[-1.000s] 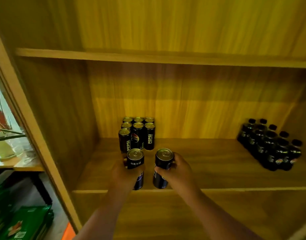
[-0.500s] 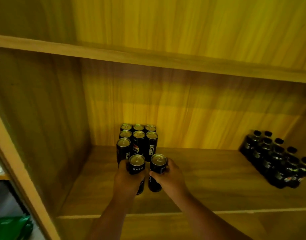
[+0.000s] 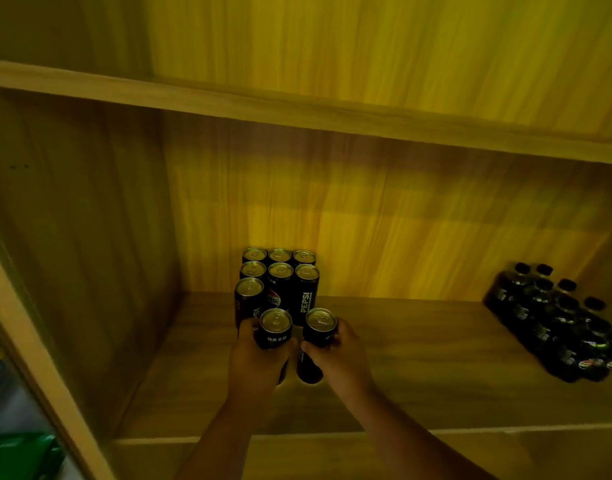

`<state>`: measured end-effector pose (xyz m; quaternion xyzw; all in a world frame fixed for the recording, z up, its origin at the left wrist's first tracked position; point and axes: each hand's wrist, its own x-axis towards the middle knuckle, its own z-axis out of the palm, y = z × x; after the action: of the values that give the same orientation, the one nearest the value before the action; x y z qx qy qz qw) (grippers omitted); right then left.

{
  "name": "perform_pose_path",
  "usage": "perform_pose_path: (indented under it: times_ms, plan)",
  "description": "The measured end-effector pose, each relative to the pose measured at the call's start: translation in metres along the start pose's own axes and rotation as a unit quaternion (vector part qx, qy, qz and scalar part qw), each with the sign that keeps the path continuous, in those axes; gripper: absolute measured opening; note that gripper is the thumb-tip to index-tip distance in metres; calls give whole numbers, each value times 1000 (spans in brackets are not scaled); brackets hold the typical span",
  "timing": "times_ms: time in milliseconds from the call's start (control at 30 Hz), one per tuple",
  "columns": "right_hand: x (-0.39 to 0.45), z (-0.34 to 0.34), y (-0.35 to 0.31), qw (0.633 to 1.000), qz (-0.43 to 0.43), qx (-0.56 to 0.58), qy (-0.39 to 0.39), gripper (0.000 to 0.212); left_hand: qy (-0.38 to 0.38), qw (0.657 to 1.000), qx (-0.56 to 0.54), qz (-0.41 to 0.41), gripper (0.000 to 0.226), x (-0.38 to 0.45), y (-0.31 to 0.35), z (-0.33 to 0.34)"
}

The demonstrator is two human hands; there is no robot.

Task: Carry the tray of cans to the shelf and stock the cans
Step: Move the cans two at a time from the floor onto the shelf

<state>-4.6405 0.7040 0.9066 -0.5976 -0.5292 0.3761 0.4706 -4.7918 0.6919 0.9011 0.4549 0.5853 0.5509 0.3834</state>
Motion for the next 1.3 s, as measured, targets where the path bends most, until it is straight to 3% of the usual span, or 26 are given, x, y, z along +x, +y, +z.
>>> perform_pose_path:
  times_ms: [333, 533, 667, 900, 1000, 1033, 1067, 1133, 1167, 1200, 1233, 1267, 1300]
  plan:
    - [5, 1, 3, 1000, -9, -13, -19, 62, -46, 999, 7, 12, 65, -4, -2, -12]
    - [-1, 1, 11, 999, -2, -30, -11, 69, -80, 997, 3, 16, 57, -15, 18, -56]
    - [-6, 4, 14, 998, 4, -56, 18, 60, -62, 992, 110, -27, 87, -10, 27, -81]
    - [9, 15, 3, 998, -3, -56, 27, 43, -77, 985, 149, 28, 92, -4, 22, -102]
    - [21, 19, 2, 998, 5, -50, 27, 43, -85, 990, 116, -8, 65, -3, 17, -101]
    - [25, 20, 2, 998, 6, -48, 29, 44, -114, 988, 88, -46, 54, 3, 8, -101]
    - [27, 21, 2, 998, 5, -48, 31, 44, -150, 985, 85, -29, 37, 6, 7, -106]
    - [31, 23, 0, 999, 4, -43, 31, 44, -161, 980, -95, -64, 22, 15, 14, -106]
    - [33, 25, 0, 999, 4, -38, 30, 44, -208, 951, -226, -49, 18, 15, 11, -106]
    - [36, 26, 0, 999, 5, -33, 30, 44, -224, 938, -263, -25, 19, 17, 10, -107]
    - [38, 27, 0, 999, 4, -28, 30, 44, -222, 950, -218, -7, 34, 21, 12, -106]
    - [39, 28, -1, 999, 2, -24, 31, 44, -236, 953, -188, -38, 58, 27, 8, -106]
    - [41, 29, -2, 999, 0, -22, 32, 44, -222, 970, -94, -33, 77, 28, -4, -113]
